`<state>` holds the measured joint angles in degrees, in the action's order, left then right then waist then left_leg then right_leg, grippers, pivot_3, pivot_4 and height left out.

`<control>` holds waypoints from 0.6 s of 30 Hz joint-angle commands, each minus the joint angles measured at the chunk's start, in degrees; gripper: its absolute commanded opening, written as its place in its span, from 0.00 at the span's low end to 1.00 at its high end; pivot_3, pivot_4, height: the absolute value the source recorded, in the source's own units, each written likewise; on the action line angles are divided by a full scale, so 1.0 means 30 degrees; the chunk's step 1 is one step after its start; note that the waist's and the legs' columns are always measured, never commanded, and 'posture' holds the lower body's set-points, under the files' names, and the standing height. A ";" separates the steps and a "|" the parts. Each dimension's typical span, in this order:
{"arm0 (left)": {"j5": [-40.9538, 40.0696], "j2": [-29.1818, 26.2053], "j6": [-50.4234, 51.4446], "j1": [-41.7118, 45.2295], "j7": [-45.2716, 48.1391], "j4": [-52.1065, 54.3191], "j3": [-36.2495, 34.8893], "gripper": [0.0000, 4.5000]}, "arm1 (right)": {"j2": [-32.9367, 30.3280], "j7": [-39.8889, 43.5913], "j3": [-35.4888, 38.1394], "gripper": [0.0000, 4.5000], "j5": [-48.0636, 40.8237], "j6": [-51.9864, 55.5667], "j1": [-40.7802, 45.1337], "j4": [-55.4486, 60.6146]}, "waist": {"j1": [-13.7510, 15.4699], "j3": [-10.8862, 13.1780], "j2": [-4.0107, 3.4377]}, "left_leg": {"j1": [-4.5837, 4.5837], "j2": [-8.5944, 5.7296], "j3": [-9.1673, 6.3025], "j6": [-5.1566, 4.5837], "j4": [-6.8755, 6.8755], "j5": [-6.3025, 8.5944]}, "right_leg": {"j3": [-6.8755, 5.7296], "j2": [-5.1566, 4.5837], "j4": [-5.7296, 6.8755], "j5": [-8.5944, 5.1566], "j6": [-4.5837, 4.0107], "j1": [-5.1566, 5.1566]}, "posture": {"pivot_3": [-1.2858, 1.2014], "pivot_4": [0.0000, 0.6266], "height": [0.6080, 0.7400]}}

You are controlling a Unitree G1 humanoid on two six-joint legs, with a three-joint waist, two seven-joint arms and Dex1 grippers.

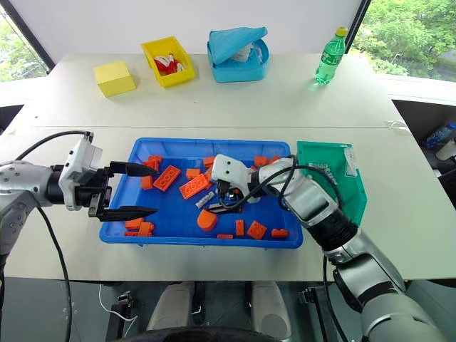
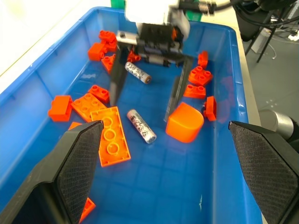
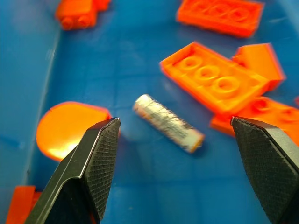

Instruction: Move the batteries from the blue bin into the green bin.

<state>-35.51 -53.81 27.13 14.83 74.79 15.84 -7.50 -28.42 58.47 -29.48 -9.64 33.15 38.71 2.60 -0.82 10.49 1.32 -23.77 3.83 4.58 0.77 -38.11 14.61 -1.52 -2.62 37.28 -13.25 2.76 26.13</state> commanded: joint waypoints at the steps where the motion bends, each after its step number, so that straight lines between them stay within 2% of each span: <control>1: -0.0055 -0.0154 -0.0214 0.0109 0.0004 0.0303 -0.0288 1.00 | 0.0271 0.0467 -0.0211 0.86 0.0556 -0.0896 0.0271 -0.0345 | 0.0005 -0.0001 0.0001 | 0.0001 0.0000 -0.0002 0.0000 0.0000 0.0000 | -0.0001 0.0000 0.0000 0.0000 0.0000 -0.0002 | 0.52 0.24 0.97; 9: -0.0087 -0.0190 -0.0252 -0.0268 -0.0201 0.0490 -0.0604 1.00 | 0.1526 0.0768 -0.0326 0.86 0.1319 -0.1835 0.0791 -0.2250 | -0.0007 -0.0001 0.0001 | 0.0003 0.0000 -0.0002 0.0000 -0.0001 -0.0001 | -0.0001 0.0000 0.0006 0.0000 0.0000 -0.0002 | 0.52 0.24 0.97; 12: -0.0083 -0.0153 -0.0286 -0.0253 -0.0260 0.0473 -0.0588 1.00 | 0.1618 0.1181 -0.0478 0.68 0.1643 -0.2214 0.0826 -0.2849 | 0.0005 -0.0001 0.0001 | 0.0003 0.0000 0.0000 0.0000 -0.0002 -0.0001 | 0.0000 -0.0002 0.0006 0.0000 0.0000 -0.0005 | 0.52 0.24 0.97; 18: -0.0141 -0.0086 -0.0315 -0.0227 -0.0270 0.0488 -0.0503 1.00 | 0.0957 0.1983 -0.0253 0.01 0.1792 -0.2197 0.0303 -0.2092 | 0.0019 -0.0001 0.0001 | 0.0004 0.0000 0.0001 0.0000 -0.0002 -0.0001 | 0.0000 -0.0003 0.0006 0.0000 0.0000 -0.0007 | 0.52 0.24 0.97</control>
<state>-35.53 -53.81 27.00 13.92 74.13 15.98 -7.67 -24.48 63.52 -30.69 -4.59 26.25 40.30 -5.88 -0.76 10.48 1.32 -23.75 3.83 4.59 0.78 -38.11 14.61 -1.52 -2.63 37.29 -13.25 2.76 26.11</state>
